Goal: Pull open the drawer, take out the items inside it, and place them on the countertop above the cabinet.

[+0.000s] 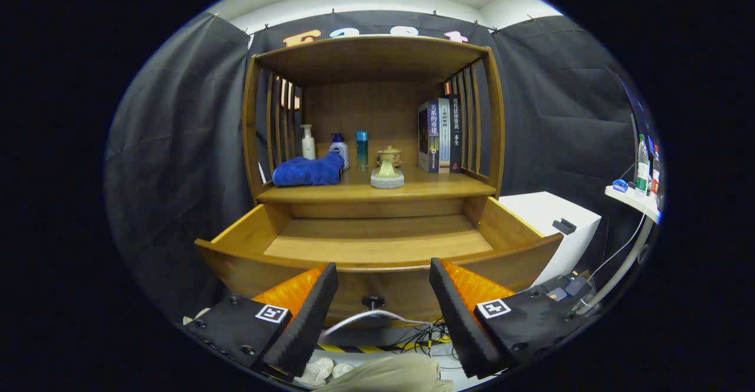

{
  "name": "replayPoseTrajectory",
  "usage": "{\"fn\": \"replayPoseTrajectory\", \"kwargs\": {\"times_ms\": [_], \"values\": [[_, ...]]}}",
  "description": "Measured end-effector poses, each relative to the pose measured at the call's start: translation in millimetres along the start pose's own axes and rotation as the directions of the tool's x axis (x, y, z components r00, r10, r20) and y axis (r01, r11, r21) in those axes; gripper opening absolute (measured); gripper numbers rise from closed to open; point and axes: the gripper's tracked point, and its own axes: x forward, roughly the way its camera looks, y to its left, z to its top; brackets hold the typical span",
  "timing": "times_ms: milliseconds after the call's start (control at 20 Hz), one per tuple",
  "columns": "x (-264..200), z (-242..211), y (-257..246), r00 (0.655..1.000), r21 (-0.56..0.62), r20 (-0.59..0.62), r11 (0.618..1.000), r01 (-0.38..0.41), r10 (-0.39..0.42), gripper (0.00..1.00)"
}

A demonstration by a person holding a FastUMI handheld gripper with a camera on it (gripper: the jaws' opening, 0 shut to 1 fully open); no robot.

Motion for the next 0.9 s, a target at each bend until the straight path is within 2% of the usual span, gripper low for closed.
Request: {"fn": "replayPoseTrajectory", "kwargs": {"times_ms": [250, 900], "values": [[17.8, -27.5, 0.1, 0.999, 0.000, -0.035, 1.000, 0.011, -0.011, 1.00], [38.0, -31.8, 2.7, 0.999, -0.015, -0.029, 0.999, 0.029, -0.029, 0.99]]}}
